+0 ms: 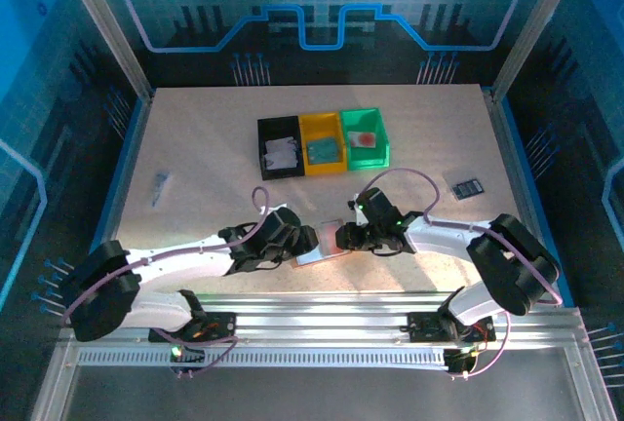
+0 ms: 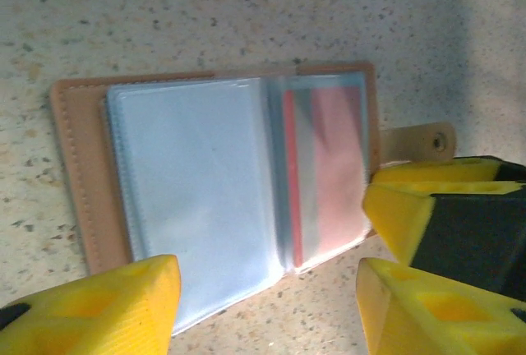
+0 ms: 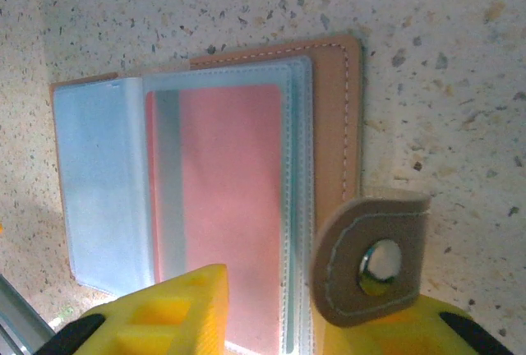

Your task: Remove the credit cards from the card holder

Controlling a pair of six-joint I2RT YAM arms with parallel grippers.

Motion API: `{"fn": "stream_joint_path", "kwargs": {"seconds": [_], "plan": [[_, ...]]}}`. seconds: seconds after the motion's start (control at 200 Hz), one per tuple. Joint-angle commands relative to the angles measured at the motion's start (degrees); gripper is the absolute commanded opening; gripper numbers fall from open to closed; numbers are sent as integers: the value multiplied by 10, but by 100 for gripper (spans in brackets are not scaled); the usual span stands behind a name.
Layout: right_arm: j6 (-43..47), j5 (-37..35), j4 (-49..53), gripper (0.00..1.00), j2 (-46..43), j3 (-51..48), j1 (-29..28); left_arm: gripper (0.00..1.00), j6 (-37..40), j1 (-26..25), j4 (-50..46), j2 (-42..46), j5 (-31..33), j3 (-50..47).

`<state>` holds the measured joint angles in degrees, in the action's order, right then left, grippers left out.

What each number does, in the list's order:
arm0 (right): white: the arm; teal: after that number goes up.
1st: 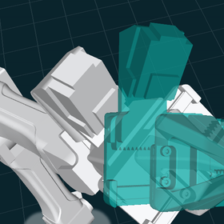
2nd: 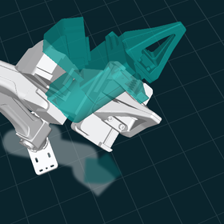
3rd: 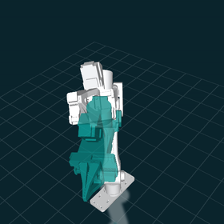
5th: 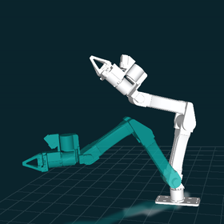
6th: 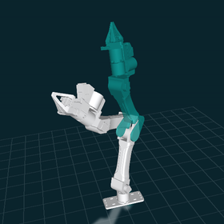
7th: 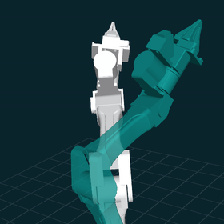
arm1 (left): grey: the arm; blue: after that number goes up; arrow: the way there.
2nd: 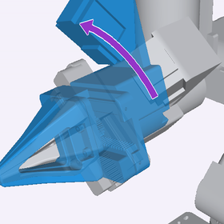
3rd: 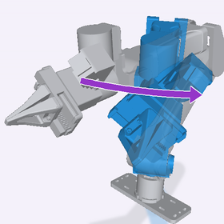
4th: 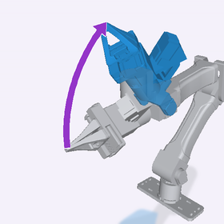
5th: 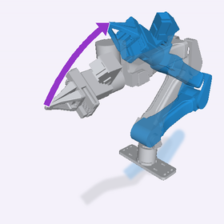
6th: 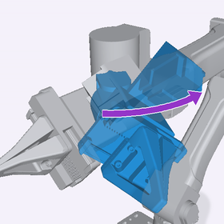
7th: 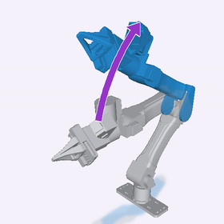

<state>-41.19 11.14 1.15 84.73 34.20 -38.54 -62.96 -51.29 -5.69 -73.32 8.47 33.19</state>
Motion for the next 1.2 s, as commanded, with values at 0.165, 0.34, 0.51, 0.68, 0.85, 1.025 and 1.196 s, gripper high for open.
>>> {"fn": "stream_joint_path", "kwargs": {"seconds": [0.165, 0.34, 0.51, 0.68, 0.85, 1.025, 1.196], "plan": [[-7, 4, -8, 30, -5, 11, 2, 59, -3, -4, -4, 0, 20, -23], [-9, 3, -8, 29, -12, 12, -4, 59, -4, -4, 8, -19, 18, -26], [-10, -1, -1, 29, -17, 15, -9, 58, -6, -4, 23, -43, 14, -30], [-9, -10, 6, 29, -27, 14, -11, 57, -9, -4, 38, -63, 9, -36], [-8, -12, 10, 30, -27, 16, -14, 56, -11, -4, 48, -77, 5, -38], [-10, -11, 6, 30, -14, 15, -16, 55, -12, -4, 52, -82, 4, -40], [-10, -39, 14, 31, -25, 9, -18, 54, -12, -4, 52, -83, 3, -43]]}}
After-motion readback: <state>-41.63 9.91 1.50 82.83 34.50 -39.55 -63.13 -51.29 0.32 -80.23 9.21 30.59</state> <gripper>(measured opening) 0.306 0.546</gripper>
